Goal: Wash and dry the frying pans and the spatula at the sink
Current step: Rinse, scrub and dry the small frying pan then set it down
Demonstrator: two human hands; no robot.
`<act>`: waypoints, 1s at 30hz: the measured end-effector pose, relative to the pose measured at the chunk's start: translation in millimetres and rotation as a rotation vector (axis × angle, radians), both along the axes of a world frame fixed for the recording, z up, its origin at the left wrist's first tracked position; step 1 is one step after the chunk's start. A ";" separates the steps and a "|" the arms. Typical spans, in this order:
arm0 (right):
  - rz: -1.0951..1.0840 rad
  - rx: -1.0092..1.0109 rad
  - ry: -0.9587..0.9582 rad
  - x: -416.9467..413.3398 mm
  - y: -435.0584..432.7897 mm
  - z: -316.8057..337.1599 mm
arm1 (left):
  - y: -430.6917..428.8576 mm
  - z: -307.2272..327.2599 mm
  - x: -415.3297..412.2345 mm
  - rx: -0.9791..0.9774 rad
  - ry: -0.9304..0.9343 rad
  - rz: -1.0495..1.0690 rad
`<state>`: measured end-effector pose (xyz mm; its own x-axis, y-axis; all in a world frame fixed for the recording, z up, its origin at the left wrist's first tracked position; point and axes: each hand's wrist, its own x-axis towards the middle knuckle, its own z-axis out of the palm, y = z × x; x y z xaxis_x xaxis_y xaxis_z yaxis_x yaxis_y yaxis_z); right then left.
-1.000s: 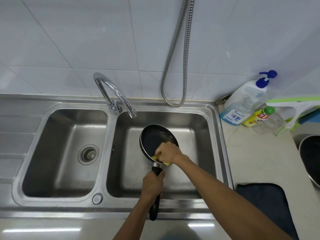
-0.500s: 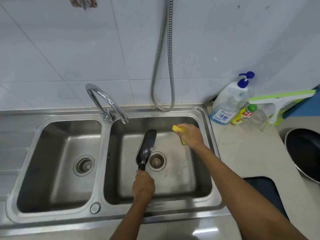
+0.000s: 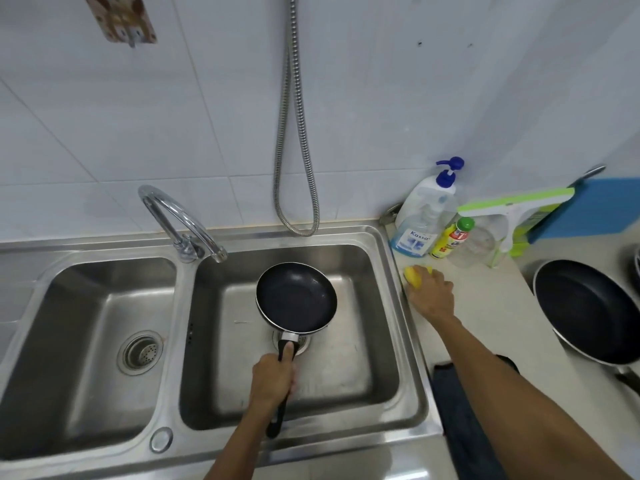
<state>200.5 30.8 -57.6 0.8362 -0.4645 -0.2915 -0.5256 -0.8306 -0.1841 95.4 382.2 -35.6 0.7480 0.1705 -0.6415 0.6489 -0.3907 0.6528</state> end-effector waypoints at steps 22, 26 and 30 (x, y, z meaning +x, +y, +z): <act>-0.410 1.299 0.280 -93.6 274.7 19.6 | 2.8 17.3 -9.0 0.148 -0.158 0.062; -0.547 1.467 0.236 -96.0 285.0 17.7 | 19.0 14.1 -16.6 0.172 -0.163 -0.017; -0.478 1.414 0.158 -98.3 289.9 28.4 | 56.5 12.7 -24.1 0.350 -0.210 -0.091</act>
